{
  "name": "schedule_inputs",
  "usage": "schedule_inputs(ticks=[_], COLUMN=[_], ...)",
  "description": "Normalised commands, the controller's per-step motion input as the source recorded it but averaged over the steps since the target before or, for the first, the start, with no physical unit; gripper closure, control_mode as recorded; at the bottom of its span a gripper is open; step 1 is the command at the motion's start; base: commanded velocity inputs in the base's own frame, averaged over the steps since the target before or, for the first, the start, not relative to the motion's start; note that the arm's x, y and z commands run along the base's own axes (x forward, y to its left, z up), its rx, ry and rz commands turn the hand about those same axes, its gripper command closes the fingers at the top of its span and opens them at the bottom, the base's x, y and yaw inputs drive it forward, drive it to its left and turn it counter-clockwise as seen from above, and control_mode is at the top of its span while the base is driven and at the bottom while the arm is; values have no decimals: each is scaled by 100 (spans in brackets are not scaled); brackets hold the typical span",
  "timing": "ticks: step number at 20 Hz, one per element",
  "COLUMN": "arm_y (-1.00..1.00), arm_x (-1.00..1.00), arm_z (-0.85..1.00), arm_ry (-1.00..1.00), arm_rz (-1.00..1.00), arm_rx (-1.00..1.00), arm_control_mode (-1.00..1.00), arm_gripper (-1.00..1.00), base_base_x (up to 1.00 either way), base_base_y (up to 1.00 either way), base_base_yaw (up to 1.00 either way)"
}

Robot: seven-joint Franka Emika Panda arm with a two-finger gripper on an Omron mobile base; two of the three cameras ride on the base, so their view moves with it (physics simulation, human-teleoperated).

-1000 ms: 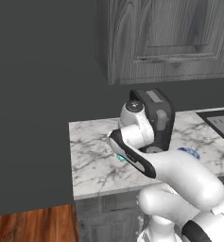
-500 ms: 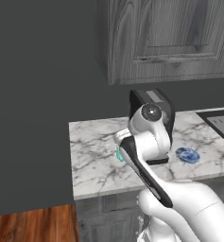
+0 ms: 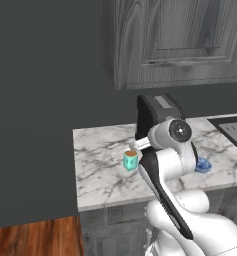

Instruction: Take a sugar cube from the saucer and place it inside the coffee. Then, grab milk from the fridge and place it next to the coffee on the counter to sweeten the coffee.

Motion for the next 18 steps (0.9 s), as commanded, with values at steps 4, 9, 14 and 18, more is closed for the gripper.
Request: schedule_inputs(ticks=[4,9,14,18], arm_y=[0,-3,0,0], arm_x=[0,-7,0,0], arm_z=[0,0,0,0], arm_ry=[0,-1,0,0], arm_rz=[0,3,0,0], arm_rx=[0,0,0,0], arm_control_mode=[-100,100,100,100], arm_gripper=[-100,-100,-100,-100], base_base_x=[0,-10,-75,-100], base_base_y=[0,-7,-42,-23], base_base_yaw=[0,5,42,66])
